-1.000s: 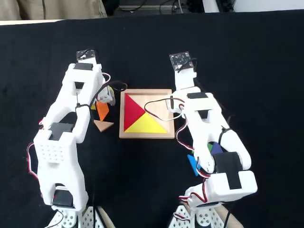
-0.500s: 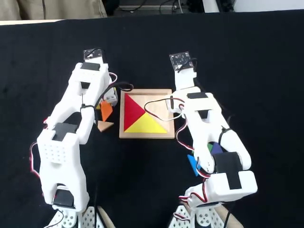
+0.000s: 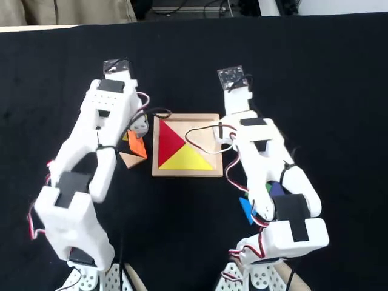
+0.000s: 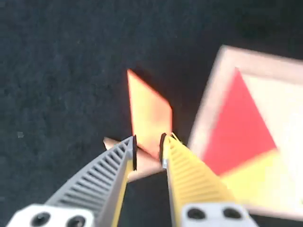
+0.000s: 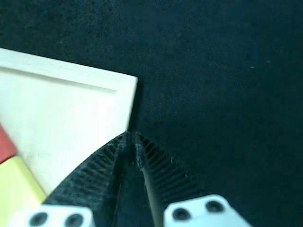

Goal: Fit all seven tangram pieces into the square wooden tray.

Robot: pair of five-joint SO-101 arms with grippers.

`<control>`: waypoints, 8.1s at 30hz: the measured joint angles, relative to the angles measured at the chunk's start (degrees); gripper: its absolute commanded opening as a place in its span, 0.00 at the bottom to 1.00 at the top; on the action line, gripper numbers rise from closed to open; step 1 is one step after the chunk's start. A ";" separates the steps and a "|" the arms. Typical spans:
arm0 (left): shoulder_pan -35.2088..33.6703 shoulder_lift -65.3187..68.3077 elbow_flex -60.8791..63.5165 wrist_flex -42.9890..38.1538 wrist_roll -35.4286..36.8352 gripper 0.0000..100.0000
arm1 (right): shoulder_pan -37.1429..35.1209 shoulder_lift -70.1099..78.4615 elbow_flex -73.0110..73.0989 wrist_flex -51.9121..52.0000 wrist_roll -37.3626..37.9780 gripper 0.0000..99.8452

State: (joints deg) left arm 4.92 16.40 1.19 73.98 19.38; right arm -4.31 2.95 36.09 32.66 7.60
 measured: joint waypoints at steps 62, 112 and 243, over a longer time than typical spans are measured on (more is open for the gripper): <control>-49.76 -59.25 68.92 -24.00 -11.78 0.12 | -38.68 68.04 -111.65 58.02 -30.77 0.18; -48.62 -59.60 71.12 -27.69 -11.78 0.12 | -19.16 33.14 -94.24 66.64 -16.00 0.01; -46.07 -59.60 71.12 -27.78 -14.07 0.12 | -7.21 4.31 -25.14 32.70 -5.45 0.01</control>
State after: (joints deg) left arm -41.14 -43.21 72.31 46.20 5.32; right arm -11.52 7.25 10.95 65.36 2.15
